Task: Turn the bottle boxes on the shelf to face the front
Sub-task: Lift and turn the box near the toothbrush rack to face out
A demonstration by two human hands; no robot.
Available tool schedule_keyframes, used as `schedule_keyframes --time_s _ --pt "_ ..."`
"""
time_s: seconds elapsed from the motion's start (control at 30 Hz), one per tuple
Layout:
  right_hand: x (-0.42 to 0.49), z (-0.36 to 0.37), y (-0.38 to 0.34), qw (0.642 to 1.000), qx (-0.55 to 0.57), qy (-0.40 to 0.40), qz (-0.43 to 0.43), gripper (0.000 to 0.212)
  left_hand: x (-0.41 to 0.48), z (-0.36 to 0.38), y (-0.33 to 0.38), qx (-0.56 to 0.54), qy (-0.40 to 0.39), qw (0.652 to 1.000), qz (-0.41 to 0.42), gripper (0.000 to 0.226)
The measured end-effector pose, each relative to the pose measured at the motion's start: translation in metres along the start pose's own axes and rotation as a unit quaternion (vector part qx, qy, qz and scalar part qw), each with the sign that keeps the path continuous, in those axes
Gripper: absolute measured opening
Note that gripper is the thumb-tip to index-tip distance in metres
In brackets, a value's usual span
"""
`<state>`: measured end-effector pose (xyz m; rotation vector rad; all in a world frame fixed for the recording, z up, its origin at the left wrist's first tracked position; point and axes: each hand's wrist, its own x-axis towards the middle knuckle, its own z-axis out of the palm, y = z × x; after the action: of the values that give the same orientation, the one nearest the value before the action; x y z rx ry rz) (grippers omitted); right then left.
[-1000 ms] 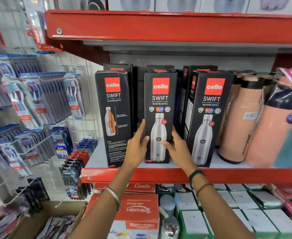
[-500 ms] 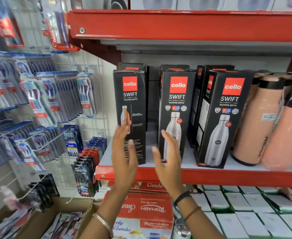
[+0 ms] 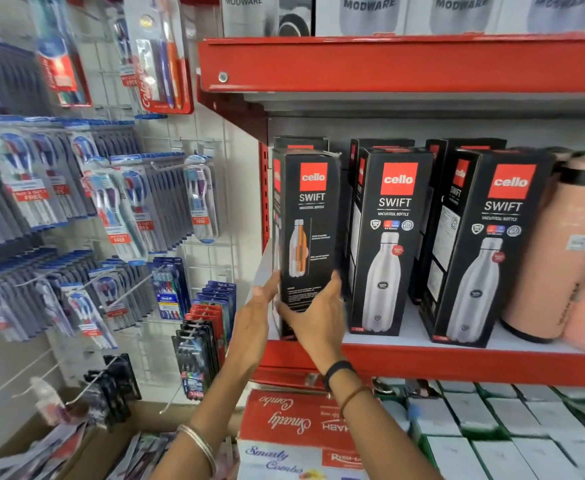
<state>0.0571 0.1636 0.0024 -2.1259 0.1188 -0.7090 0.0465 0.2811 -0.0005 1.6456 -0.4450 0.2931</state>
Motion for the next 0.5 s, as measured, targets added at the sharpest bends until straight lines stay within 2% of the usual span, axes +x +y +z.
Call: schedule_keyframes --time_s 0.07,0.13,0.2,0.27,0.3,0.4,0.5 --pt "0.001 -0.005 0.004 0.999 0.038 -0.01 0.01 0.115 -0.001 -0.01 0.004 0.032 -0.009 0.999 0.025 0.048" --pt "0.001 -0.012 0.01 0.997 0.073 -0.017 -0.013 0.116 0.002 -0.019 0.007 0.059 0.021 0.996 0.063 0.033" --pt "0.003 -0.018 0.016 0.993 0.103 -0.032 -0.053 0.117 0.011 -0.029 0.009 0.057 0.036 0.996 0.064 0.043" --pt "0.007 -0.022 0.017 0.985 0.138 -0.053 -0.086 0.115 0.022 -0.035 0.011 0.056 0.005 0.998 0.039 0.063" --pt "0.01 -0.024 0.016 0.981 0.156 -0.066 -0.099 0.113 0.027 -0.037 0.015 0.051 -0.021 0.998 0.032 0.066" --pt "0.019 -0.034 0.006 0.972 0.168 -0.105 -0.123 0.111 0.038 -0.035 0.023 0.027 -0.065 0.996 0.053 0.048" --pt "0.026 -0.045 0.0 0.968 0.14 -0.152 -0.14 0.099 0.044 -0.031 0.018 0.014 -0.02 0.997 0.066 0.044"
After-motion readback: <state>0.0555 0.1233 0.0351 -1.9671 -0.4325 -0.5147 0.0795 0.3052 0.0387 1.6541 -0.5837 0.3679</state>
